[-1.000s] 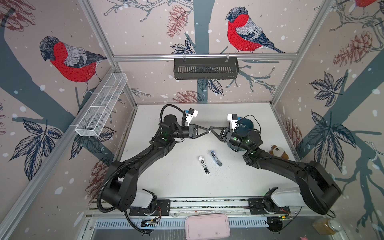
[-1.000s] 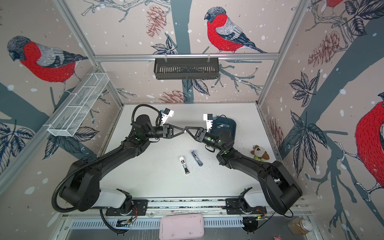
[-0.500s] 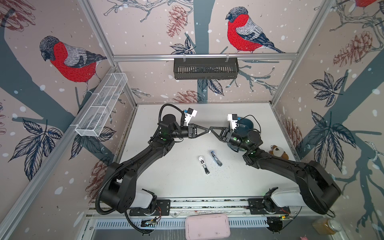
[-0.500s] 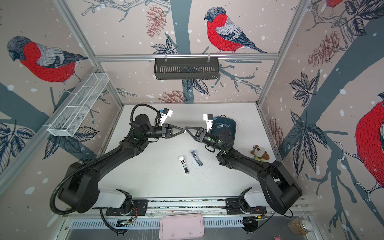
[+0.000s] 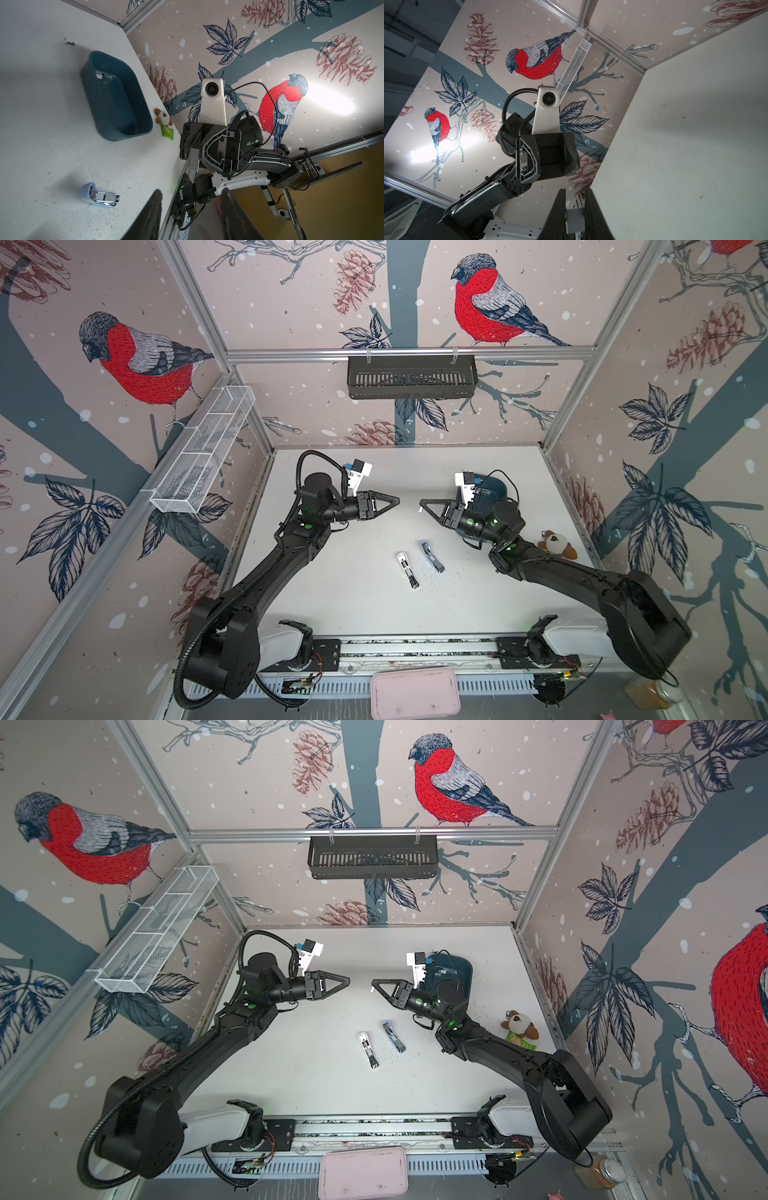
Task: Load the staples into the stapler
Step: 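Close the right gripper on the strip while the left gripper opens and withdraws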
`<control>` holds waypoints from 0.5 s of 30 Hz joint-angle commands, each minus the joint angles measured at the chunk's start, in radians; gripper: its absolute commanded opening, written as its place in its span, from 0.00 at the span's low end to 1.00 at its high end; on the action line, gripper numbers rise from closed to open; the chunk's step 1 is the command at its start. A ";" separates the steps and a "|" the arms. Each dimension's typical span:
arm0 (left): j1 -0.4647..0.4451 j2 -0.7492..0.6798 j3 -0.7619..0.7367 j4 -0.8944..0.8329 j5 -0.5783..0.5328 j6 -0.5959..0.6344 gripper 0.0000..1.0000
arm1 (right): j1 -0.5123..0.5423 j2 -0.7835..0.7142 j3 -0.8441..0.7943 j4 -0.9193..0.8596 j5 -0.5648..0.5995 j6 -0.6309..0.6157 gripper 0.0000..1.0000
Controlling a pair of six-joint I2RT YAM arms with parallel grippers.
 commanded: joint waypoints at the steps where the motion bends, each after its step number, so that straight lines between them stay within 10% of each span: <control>1: 0.014 -0.056 -0.016 -0.128 -0.029 0.105 0.83 | 0.008 -0.028 0.004 -0.157 0.039 -0.131 0.19; 3: 0.026 -0.098 -0.031 -0.168 -0.049 0.130 0.99 | 0.013 -0.052 0.006 -0.233 0.061 -0.179 0.18; 15: 0.028 -0.364 -0.023 -0.511 -0.252 0.369 0.99 | 0.133 -0.198 0.051 -0.678 0.363 -0.449 0.18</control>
